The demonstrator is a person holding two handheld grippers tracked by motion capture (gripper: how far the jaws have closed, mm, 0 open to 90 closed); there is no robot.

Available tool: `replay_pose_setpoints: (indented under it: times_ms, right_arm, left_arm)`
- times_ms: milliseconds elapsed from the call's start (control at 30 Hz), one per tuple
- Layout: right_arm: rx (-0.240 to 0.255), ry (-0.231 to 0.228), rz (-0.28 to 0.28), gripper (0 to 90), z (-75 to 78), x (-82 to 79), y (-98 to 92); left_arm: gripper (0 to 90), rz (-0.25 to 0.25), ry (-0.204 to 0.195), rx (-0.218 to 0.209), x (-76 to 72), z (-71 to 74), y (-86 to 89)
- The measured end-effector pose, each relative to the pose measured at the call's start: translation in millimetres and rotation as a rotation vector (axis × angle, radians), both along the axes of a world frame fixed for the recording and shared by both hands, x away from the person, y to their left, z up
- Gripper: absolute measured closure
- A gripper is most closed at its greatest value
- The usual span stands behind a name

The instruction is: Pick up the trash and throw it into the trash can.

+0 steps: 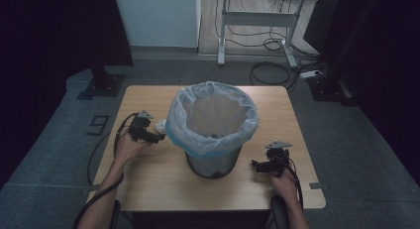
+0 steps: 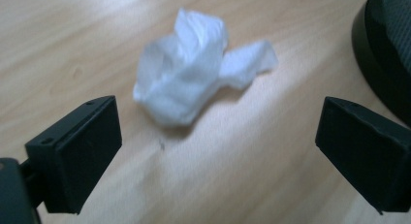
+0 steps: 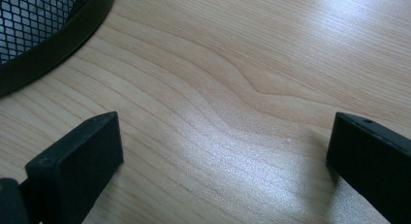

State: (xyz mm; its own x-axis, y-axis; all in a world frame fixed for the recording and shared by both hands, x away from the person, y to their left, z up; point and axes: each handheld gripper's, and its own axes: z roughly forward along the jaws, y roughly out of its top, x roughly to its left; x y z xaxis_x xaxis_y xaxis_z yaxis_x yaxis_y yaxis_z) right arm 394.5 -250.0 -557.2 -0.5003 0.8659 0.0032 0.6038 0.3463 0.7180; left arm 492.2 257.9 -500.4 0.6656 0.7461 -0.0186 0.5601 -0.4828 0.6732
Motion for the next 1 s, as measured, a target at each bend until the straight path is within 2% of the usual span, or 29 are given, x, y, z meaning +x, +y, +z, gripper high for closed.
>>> replay_pose_setpoints:
  times_ms: [233,300,367,533,633,800,1000]
  right_arm:
    - [-0.001,0.0,0.0,0.0,0.1,0.2,0.3]
    - [-0.001,0.0,0.0,0.0,0.1,0.3,0.3]
    - [0.0,0.0,0.0,0.0,0.1,0.3,0.3]
    - [0.0,0.001,0.0,0.0,0.1,0.3,0.3]
    - [0.0,0.001,0.0,0.0,0.1,0.3,0.4]
    - [-0.001,0.0,0.001,0.0,0.1,0.3,0.3]
    - [0.0,0.0,0.0,0.0,0.1,0.3,0.4]
  left_arm:
    - [5.9,-0.006,-0.005,0.002,19.0,2.8,-12.5]
    - [7.7,-0.011,-0.005,-0.001,27.6,2.6,-17.0]
    - [10.9,-0.012,-0.003,0.001,30.1,1.9,-18.2]
    - [17.2,-0.017,0.006,0.014,43.1,-6.8,-22.0]
    - [21.3,-0.017,0.018,0.037,50.8,-16.4,-23.5]
    - [33.1,-0.023,0.026,0.051,53.9,-23.3,-23.8]
    - [48.0,-0.054,0.044,0.062,53.0,-29.0,-23.4]
